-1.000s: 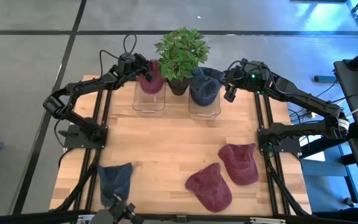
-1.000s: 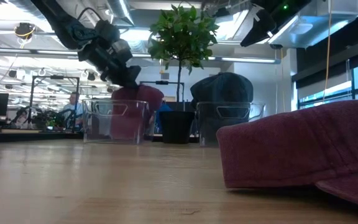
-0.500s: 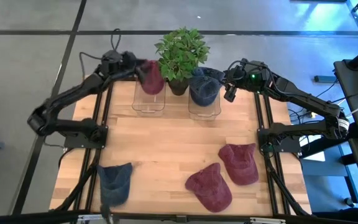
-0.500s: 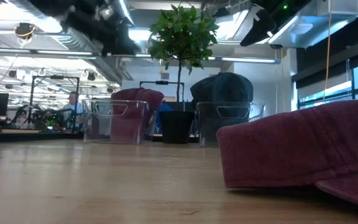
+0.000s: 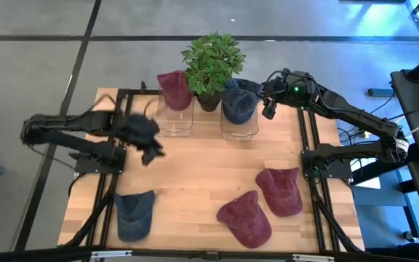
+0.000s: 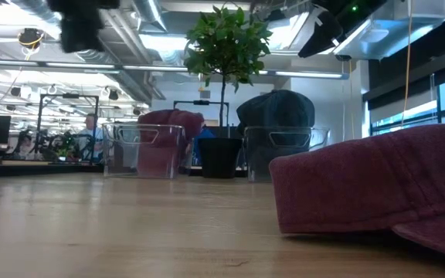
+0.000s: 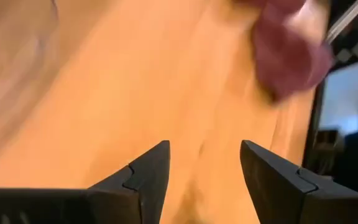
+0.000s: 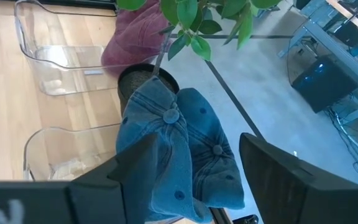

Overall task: Pick & Place hat
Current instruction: Put the blue cap into the right transparent bin

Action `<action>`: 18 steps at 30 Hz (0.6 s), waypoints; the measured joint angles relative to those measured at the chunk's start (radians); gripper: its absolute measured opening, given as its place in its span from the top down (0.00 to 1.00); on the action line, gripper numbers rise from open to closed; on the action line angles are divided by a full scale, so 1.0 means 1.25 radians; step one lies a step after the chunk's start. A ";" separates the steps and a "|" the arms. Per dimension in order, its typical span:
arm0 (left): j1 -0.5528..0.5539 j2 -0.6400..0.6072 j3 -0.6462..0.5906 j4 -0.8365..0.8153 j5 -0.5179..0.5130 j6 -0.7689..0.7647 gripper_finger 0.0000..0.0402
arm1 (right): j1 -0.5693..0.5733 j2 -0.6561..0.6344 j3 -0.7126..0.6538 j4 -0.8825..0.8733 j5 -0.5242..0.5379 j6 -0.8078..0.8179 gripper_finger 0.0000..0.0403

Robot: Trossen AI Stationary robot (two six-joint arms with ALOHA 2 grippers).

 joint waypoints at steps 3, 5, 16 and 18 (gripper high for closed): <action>-0.146 0.030 0.000 -0.046 -0.078 -0.115 0.52 | 0.000 0.000 0.000 0.000 -0.007 0.011 0.44; -0.225 0.055 0.000 -0.073 -0.102 -0.188 0.52 | 0.000 0.000 0.000 0.000 -0.023 0.028 0.44; -0.470 0.212 -0.049 -0.169 0.007 -0.486 0.53 | 0.000 0.000 0.000 0.000 -0.050 0.050 0.44; -0.493 0.233 -0.062 -0.168 0.009 -0.529 0.53 | 0.000 0.000 0.000 0.000 -0.051 0.051 0.44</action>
